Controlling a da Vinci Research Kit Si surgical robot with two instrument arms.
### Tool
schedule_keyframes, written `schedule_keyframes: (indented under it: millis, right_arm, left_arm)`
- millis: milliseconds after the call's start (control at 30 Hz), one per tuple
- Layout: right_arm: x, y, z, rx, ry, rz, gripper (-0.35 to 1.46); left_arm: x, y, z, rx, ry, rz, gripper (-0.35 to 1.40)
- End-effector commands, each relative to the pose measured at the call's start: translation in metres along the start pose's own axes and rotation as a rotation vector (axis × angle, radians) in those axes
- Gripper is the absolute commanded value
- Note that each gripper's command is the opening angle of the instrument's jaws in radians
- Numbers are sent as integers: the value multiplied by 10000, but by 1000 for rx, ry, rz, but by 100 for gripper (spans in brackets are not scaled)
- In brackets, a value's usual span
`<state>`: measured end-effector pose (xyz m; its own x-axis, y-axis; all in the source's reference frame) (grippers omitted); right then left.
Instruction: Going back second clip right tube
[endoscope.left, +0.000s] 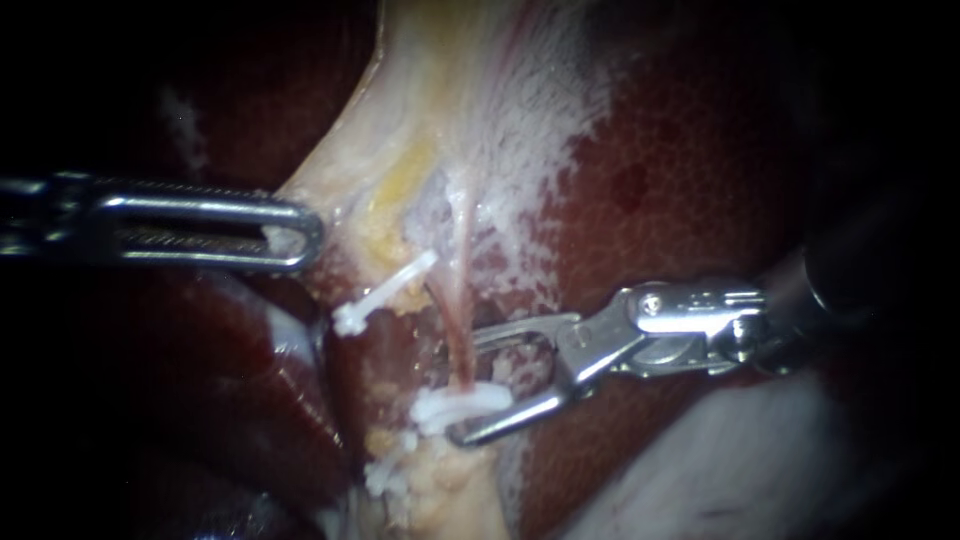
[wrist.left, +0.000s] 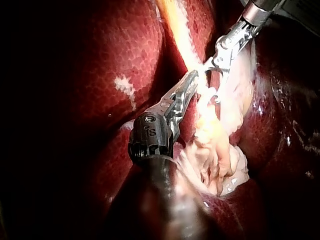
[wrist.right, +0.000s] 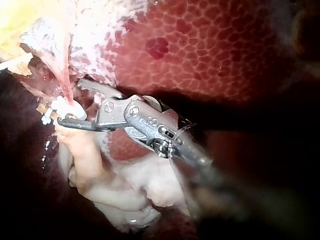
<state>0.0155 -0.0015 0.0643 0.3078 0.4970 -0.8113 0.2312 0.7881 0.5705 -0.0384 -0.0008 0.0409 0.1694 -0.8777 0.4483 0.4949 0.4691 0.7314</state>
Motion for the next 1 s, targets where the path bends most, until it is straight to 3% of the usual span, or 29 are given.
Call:
schedule_keyframes:
  millis: [33, 533, 733, 1000]
  right_arm:
    - [1, -1, -4, -2, 1, 3, 59]
    - [13, -40, -68, -25, 11, 4, 60]
    - [25, -42, -97, -29, 16, -61, 60]
    - [43, -39, -120, -89, 22, -106, 60]
  left_arm:
    - [1, 0, 0, 0, 0, 0, -35]
    - [9, 7, 8, -3, -2, 5, -35]
    - [11, 10, 11, -3, -3, 6, -35]
    - [13, 14, 14, -5, -4, 7, -35]
